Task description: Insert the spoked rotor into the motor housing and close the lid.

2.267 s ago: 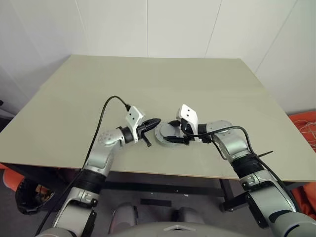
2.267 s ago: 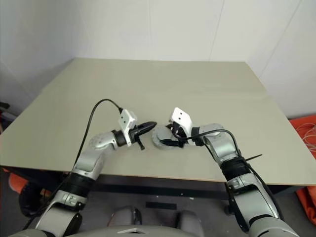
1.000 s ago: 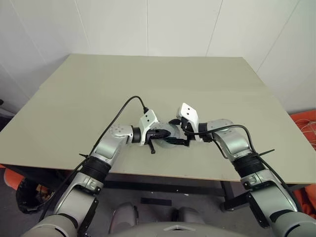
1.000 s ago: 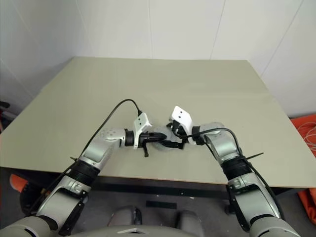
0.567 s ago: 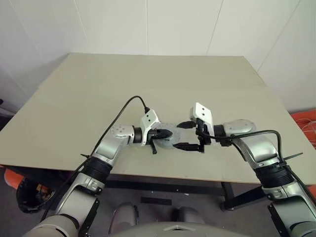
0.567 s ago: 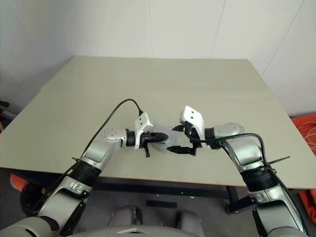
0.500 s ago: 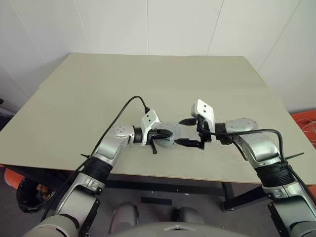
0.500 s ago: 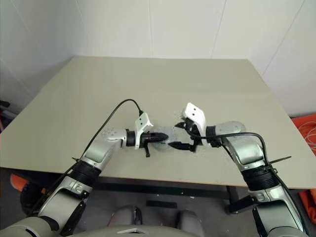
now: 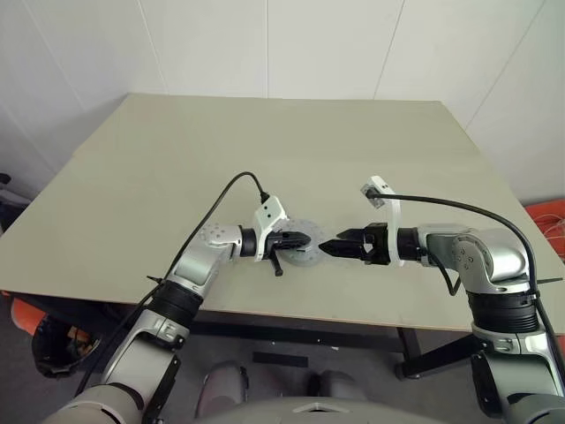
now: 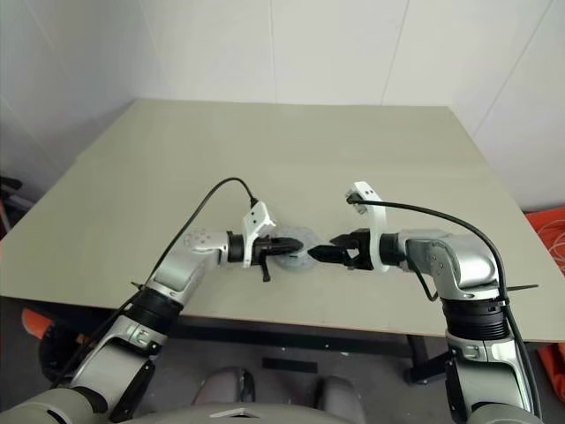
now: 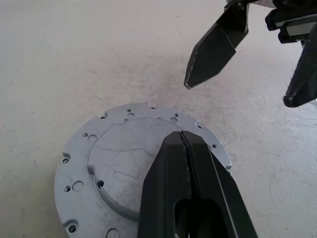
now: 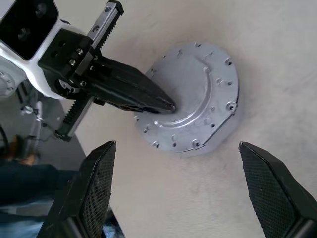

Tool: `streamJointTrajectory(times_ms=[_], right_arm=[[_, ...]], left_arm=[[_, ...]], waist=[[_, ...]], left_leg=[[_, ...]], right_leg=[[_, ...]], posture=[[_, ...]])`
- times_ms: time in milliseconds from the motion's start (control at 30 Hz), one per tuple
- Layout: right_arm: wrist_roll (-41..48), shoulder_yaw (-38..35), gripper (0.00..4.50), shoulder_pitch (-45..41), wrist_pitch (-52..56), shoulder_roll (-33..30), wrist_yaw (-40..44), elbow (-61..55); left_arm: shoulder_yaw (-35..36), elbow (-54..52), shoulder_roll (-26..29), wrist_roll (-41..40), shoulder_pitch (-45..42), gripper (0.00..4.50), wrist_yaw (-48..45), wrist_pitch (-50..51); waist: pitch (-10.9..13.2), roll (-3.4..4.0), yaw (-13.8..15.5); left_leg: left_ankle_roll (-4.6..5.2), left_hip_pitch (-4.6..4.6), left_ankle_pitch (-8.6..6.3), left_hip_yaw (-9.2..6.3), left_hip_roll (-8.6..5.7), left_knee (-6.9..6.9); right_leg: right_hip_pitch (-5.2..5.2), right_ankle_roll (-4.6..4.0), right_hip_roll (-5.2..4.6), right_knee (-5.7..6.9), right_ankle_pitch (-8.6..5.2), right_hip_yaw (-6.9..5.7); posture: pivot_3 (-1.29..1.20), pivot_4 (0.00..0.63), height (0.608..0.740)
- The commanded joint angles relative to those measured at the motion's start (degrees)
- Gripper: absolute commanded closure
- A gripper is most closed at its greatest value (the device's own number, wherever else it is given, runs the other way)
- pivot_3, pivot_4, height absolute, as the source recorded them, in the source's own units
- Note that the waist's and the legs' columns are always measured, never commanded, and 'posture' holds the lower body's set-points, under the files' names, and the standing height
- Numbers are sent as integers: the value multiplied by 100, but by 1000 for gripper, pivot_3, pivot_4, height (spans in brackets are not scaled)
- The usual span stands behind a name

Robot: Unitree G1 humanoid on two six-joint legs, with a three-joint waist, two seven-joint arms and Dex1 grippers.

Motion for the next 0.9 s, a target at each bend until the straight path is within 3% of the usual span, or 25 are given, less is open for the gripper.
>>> streamJointTrajectory(times_ms=[33,333,900], right_arm=[[176,-441,12,-228,496,175,-343,78],[-194,-1114,12,-437,760,929,-1462,832],[266,-1786,12,-433,906,1632,-2122,1229]], left_arm=[[-51,61,18,44,27,4500,10,48],[-32,29,25,34,51,4500,25,79],[-13,-66,45,9,109,4500,16,163]], waist=[[0,0,9],[-1,2,12],[-1,4,11]], left_leg=[[-3,0,2,0,0,0],[-33,0,20,0,-4,-8],[-41,2,24,0,-5,-16]], right_leg=[[0,0,0,0,0,0],[-8,-1,-1,5,0,1],[-10,-1,-1,8,0,1]], posture=[[0,0,740],[0,0,740],[0,0,740]])
